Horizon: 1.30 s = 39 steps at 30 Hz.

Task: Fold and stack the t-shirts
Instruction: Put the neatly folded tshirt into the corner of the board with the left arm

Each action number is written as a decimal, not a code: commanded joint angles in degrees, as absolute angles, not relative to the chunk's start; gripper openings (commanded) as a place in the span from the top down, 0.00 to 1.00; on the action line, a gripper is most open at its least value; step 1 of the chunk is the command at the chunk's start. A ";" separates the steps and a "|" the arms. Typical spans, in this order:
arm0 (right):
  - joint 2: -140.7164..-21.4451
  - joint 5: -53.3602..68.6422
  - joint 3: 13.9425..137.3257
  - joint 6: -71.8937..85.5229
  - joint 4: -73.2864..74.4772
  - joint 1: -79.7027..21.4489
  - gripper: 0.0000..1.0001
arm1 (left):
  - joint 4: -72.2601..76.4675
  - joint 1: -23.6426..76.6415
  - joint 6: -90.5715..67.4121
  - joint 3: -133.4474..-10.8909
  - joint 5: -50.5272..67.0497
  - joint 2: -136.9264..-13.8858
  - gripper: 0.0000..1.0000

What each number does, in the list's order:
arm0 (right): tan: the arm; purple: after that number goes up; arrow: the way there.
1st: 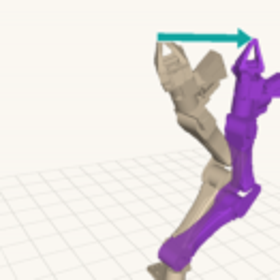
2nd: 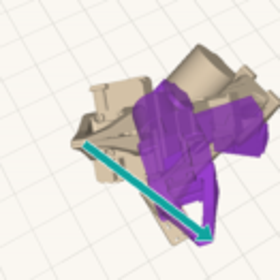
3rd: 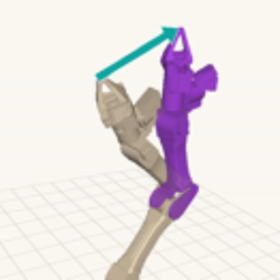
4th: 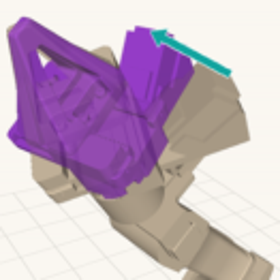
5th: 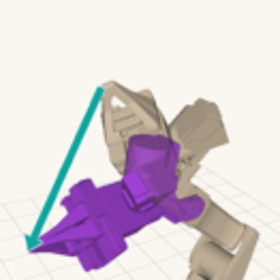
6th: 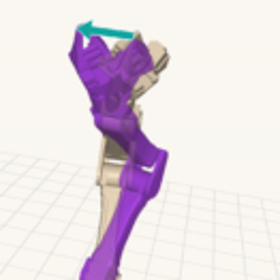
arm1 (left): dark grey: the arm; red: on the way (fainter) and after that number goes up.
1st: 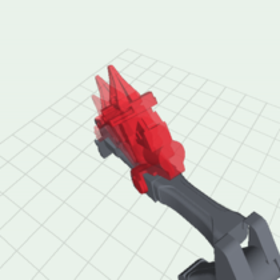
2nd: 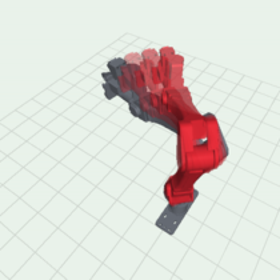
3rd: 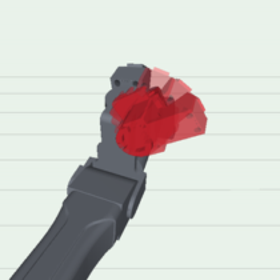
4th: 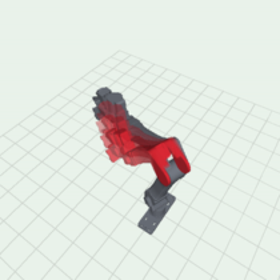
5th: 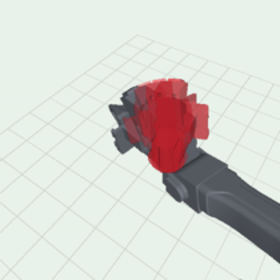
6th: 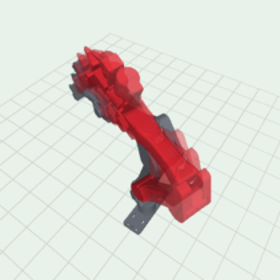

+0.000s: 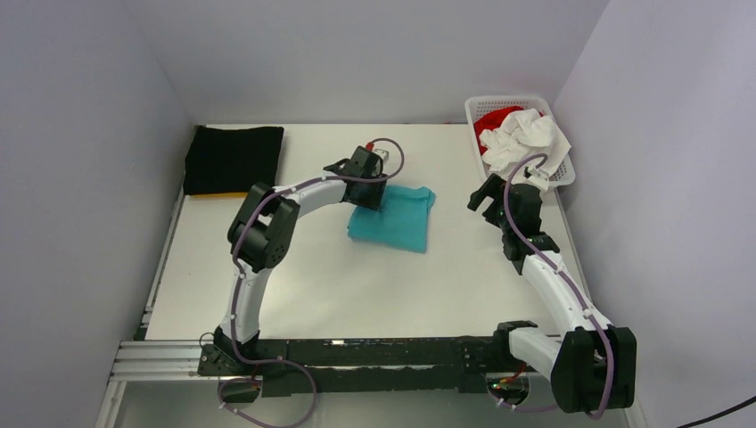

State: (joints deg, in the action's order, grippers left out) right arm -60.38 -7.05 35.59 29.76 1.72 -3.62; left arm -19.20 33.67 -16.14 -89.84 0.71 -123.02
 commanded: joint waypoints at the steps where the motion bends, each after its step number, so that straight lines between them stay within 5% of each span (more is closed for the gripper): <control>1: -58.72 -8.66 36.83 28.66 1.15 -3.58 0.00 | -25.43 35.64 -14.37 -92.45 -2.98 -127.86 0.57; 6: -58.49 -9.05 36.76 28.65 1.41 -3.58 0.00 | -27.31 36.03 -14.82 -94.15 -6.16 -128.78 1.00; 17: -58.22 -10.31 36.52 28.38 0.97 -3.60 0.00 | -27.81 35.03 -7.29 -93.85 -35.89 -119.88 1.00; 39: -58.08 -14.26 36.15 26.77 -1.12 -3.69 0.00 | -3.32 18.96 32.43 -91.51 -37.69 -113.01 1.00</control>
